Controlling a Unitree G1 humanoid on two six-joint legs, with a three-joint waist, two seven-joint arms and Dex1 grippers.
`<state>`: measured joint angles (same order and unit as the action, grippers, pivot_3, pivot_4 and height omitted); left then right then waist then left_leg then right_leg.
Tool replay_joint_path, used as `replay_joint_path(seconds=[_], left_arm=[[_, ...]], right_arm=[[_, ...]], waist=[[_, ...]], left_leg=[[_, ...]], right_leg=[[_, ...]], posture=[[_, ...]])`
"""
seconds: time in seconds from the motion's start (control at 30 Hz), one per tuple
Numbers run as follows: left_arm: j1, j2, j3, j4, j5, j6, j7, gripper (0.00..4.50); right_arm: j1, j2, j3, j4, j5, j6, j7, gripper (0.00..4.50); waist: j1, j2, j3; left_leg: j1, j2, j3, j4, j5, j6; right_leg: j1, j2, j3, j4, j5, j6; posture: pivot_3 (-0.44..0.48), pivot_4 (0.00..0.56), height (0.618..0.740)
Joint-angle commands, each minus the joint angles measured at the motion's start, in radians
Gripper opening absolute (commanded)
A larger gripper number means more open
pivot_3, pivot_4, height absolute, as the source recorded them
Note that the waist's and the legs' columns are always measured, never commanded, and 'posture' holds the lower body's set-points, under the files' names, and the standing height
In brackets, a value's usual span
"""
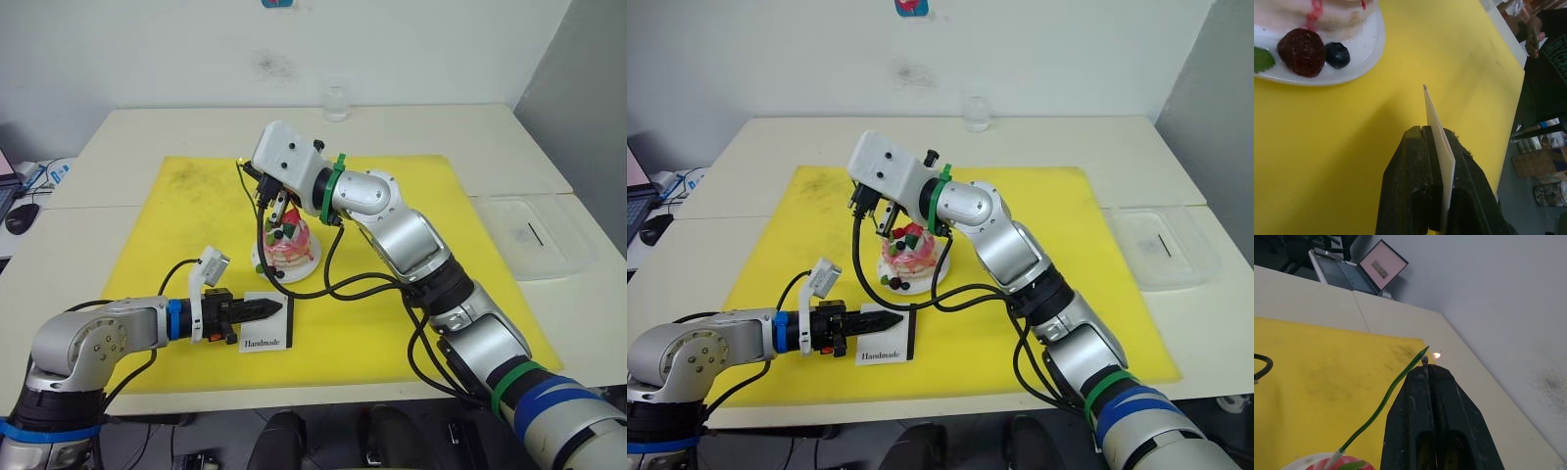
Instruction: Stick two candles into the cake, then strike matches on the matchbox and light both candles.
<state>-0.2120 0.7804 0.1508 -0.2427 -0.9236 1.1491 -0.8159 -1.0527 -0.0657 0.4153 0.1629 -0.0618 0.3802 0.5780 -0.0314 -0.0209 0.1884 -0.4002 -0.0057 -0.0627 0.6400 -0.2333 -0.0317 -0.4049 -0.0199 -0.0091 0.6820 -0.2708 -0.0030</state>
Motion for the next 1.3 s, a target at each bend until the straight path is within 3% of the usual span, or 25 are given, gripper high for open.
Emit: replay_joint_path(seconds=[0.03, 1.3], left_arm=[[-0.018, -0.007, 0.007, -0.017, -0.004, -0.008, 0.003, 0.0], [-0.02, -0.011, 0.002, -0.013, -0.003, -0.005, -0.006, 0.0]], right_arm=[[-0.019, 0.002, -0.021, -0.048, -0.006, -0.011, 0.007, 0.03], [-0.022, -0.012, -0.028, -0.058, -0.008, -0.009, 0.026, 0.03]], waist=[[0.0, 0.0, 0.0], [0.0, 0.0, 0.0]], left_leg=[[0.0, 0.0, 0.0, 0.0, 0.0, 0.0], [0.0, 0.0, 0.0, 0.0, 0.0, 0.0]], right_leg=[[0.0, 0.0, 0.0, 0.0, 0.0, 0.0], [0.0, 0.0, 0.0, 0.0, 0.0, 0.0]], posture=[[0.0, 0.15, 0.74], [0.0, 0.15, 0.74]])
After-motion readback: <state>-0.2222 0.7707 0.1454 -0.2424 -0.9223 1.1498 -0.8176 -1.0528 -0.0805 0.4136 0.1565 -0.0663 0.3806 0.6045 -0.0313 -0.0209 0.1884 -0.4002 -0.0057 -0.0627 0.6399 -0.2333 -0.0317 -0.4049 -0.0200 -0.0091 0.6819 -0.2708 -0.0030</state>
